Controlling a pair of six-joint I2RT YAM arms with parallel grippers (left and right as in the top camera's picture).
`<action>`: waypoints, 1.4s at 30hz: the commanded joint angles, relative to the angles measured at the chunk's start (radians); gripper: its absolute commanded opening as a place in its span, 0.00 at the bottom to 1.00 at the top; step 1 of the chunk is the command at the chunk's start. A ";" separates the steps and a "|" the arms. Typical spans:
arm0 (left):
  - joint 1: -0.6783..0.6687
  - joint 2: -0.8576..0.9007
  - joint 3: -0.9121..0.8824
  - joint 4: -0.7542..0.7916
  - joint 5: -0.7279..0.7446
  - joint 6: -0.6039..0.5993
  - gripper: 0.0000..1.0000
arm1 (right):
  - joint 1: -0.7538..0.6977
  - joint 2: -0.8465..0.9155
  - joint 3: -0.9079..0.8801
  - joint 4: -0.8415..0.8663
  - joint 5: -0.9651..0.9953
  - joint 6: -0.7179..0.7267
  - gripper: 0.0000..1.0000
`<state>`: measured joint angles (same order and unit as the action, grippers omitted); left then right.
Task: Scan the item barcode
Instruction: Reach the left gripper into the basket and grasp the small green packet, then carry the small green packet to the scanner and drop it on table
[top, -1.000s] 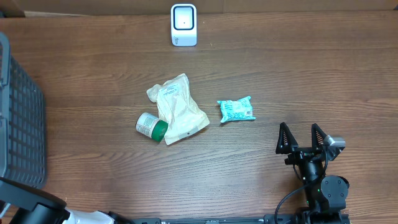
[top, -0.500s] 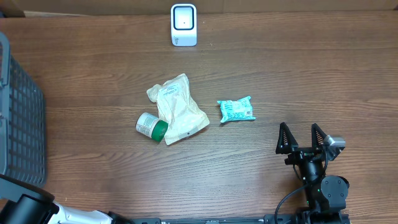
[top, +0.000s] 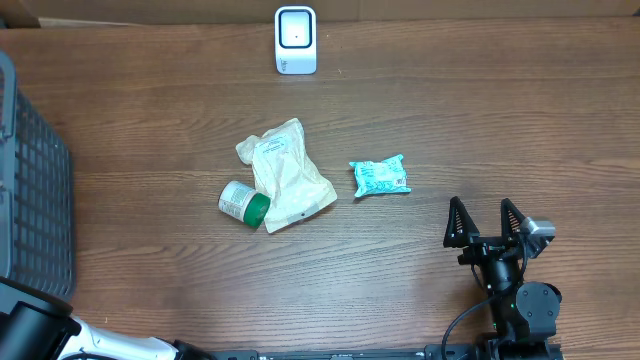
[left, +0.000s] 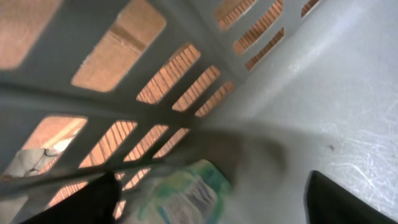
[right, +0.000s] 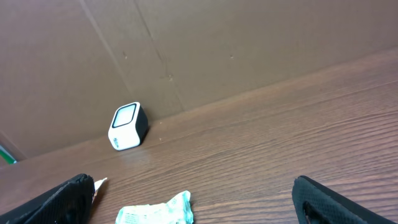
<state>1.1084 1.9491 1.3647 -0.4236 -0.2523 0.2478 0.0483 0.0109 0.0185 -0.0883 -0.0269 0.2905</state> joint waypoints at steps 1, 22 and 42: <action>0.006 0.036 -0.003 0.016 0.011 0.011 0.65 | 0.006 -0.008 -0.011 0.007 -0.001 -0.003 1.00; -0.032 -0.168 0.229 -0.216 0.441 -0.455 0.04 | 0.006 -0.008 -0.011 0.007 -0.001 -0.003 1.00; -0.430 -0.678 0.242 -0.313 0.930 -0.632 0.04 | 0.006 -0.007 -0.011 0.007 -0.002 -0.003 1.00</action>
<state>0.7994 1.3422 1.5887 -0.6678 0.6334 -0.3859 0.0483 0.0109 0.0185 -0.0891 -0.0269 0.2905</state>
